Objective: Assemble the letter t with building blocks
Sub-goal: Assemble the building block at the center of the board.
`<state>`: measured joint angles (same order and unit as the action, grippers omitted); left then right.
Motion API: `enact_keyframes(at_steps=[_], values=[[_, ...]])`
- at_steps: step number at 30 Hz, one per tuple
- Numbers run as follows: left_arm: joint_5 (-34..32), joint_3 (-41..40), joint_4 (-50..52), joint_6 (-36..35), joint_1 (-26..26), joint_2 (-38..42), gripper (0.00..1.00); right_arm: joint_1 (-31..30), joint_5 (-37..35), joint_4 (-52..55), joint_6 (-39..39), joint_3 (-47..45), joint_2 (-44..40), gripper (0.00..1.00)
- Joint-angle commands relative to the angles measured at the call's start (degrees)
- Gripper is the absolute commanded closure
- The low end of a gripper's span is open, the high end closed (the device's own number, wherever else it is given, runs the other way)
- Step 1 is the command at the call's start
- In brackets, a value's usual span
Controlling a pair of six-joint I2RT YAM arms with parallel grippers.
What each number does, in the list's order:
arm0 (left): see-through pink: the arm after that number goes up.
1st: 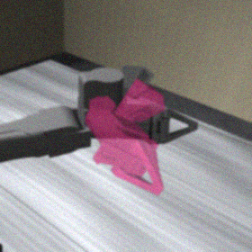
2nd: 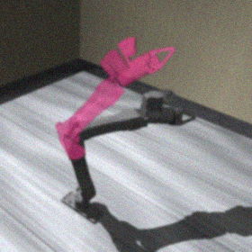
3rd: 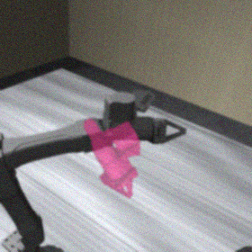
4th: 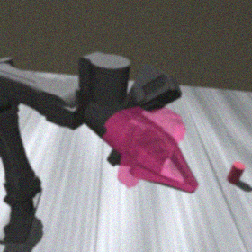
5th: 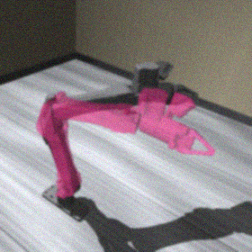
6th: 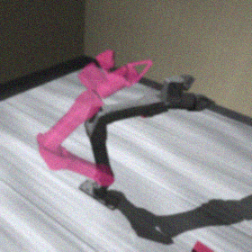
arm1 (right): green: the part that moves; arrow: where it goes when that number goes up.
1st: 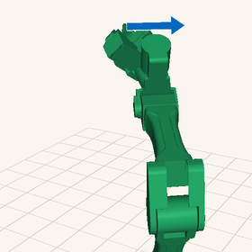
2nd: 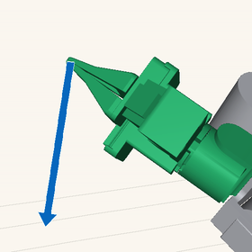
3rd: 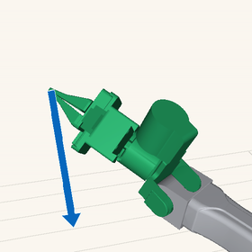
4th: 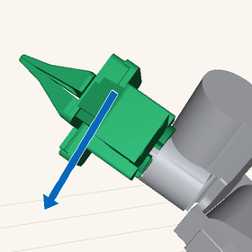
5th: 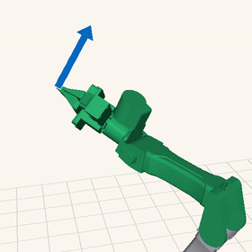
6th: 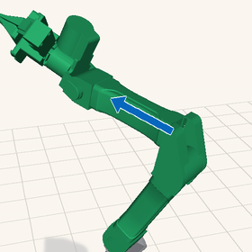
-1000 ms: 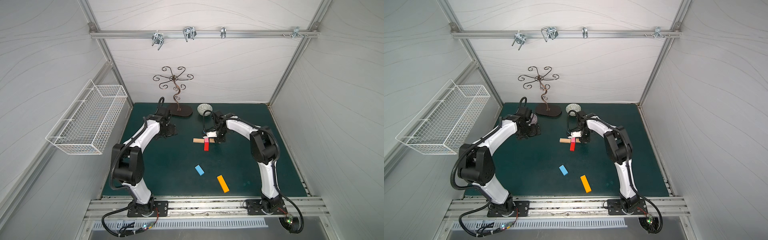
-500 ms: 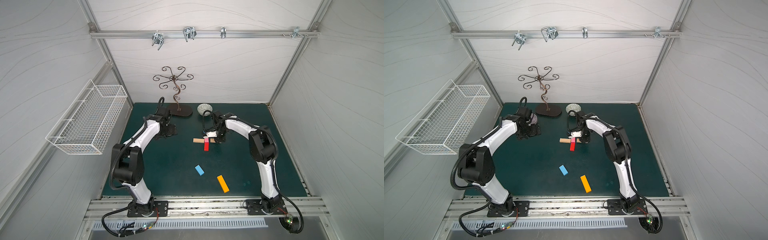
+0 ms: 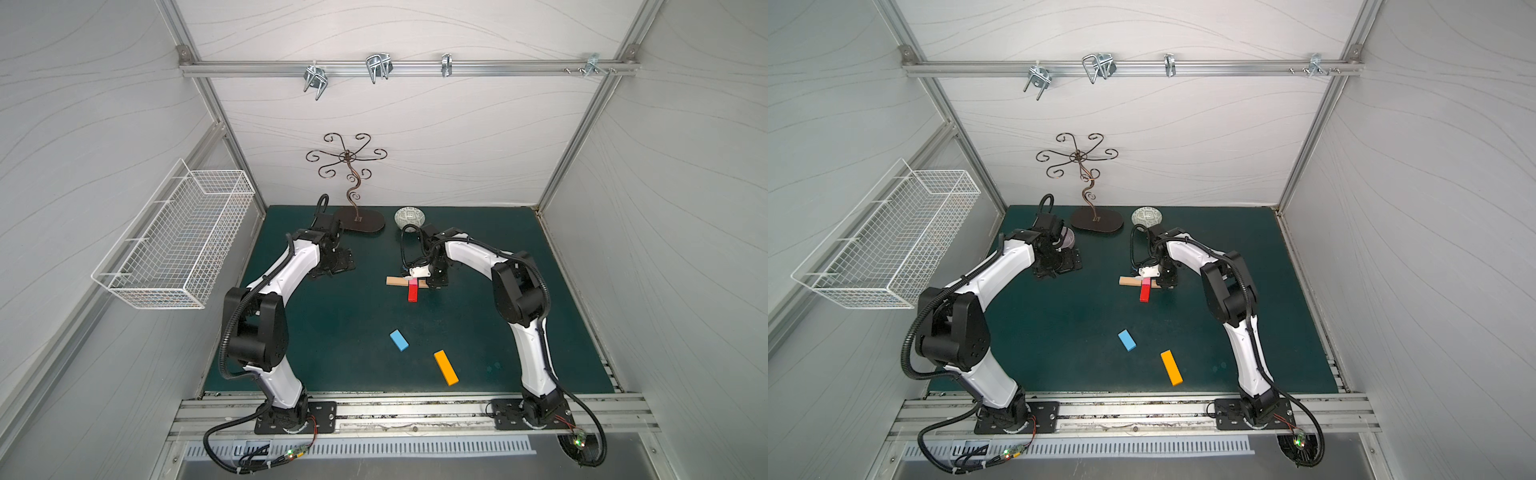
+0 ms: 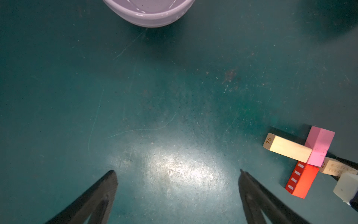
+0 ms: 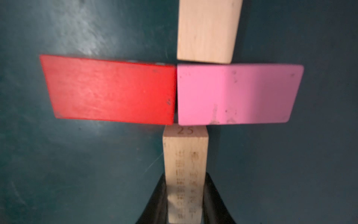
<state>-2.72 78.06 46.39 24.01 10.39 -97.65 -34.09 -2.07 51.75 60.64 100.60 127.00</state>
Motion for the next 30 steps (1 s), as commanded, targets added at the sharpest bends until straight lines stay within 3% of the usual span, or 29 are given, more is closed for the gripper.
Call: enact_keyframes(at_steps=[1, 11, 18, 20, 30], values=[[0.1, 0.4, -0.9, 0.3, -0.2, -0.7, 0.01, -0.8, 0.7, 2.5, -0.8, 1.9, 1.8, 1.00], [0.1, 0.5, -0.9, 0.4, -0.2, -0.8, 0.01, -1.2, 0.5, 3.2, -0.9, 2.8, 2.2, 0.98], [0.1, 0.5, -0.8, 0.4, -0.2, -0.8, 0.01, -1.2, -1.9, 1.2, -1.1, 2.5, 2.3, 0.59], [0.2, 0.6, -0.8, 0.4, -0.2, -0.9, 0.01, -1.2, -2.1, 0.6, -1.1, 2.3, 2.1, 0.54], [-0.1, 0.7, -0.7, 0.5, -0.1, -1.0, 0.01, -1.9, -2.8, -0.6, -1.1, 2.5, 2.7, 0.58]])
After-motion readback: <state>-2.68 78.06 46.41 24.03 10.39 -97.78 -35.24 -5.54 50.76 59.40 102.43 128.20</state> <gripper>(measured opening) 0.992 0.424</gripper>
